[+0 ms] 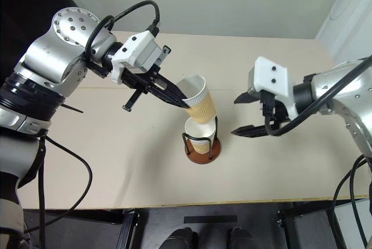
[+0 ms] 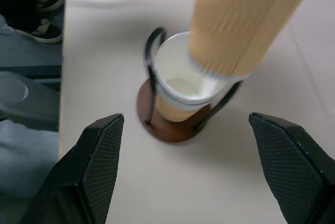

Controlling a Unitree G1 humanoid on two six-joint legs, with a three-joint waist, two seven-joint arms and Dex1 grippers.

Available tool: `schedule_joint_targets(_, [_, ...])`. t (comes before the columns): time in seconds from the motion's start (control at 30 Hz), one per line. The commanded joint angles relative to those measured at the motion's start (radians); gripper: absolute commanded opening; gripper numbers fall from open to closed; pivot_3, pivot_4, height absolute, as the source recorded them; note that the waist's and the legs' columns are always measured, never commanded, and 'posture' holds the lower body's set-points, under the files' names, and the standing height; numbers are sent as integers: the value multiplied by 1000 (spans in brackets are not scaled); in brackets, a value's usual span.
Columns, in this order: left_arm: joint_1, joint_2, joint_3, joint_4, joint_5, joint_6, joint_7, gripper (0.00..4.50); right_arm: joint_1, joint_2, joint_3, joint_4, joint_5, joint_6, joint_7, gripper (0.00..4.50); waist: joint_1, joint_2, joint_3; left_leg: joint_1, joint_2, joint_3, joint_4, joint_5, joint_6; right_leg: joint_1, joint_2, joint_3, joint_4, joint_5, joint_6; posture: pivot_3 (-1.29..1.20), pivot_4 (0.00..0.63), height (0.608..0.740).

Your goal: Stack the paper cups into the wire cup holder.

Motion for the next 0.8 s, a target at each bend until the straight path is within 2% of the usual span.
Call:
schedule_joint_targets(0.03, [-20, 5, -3, -5, -18, -30, -29, 61, -32, -35, -51, 12, -3, -8, 9, 3893, 1, 0, 0, 0, 0, 0, 0, 0, 0, 0, 0, 0, 0, 0, 0, 0, 150, 740])
schedule_joint_targets(0.47, [-8, 20, -101, 1, -23, -119, -29, 61, -46, -106, -91, 40, -10, -11, 6, 3893, 6, 1, 1, 0, 0, 0, 0, 0, 0, 0, 0, 0, 0, 0, 0, 0, 150, 740])
schedule_joint_targets(0.8, [-16, 7, -173, 62, 35, -221, -29, 61, -44, -125, -103, 45, -12, -10, -3, 3893, 8, 1, 1, -1, 0, 0, 1, 0, 0, 0, 0, 0, 0, 0, 0, 0, 150, 740])
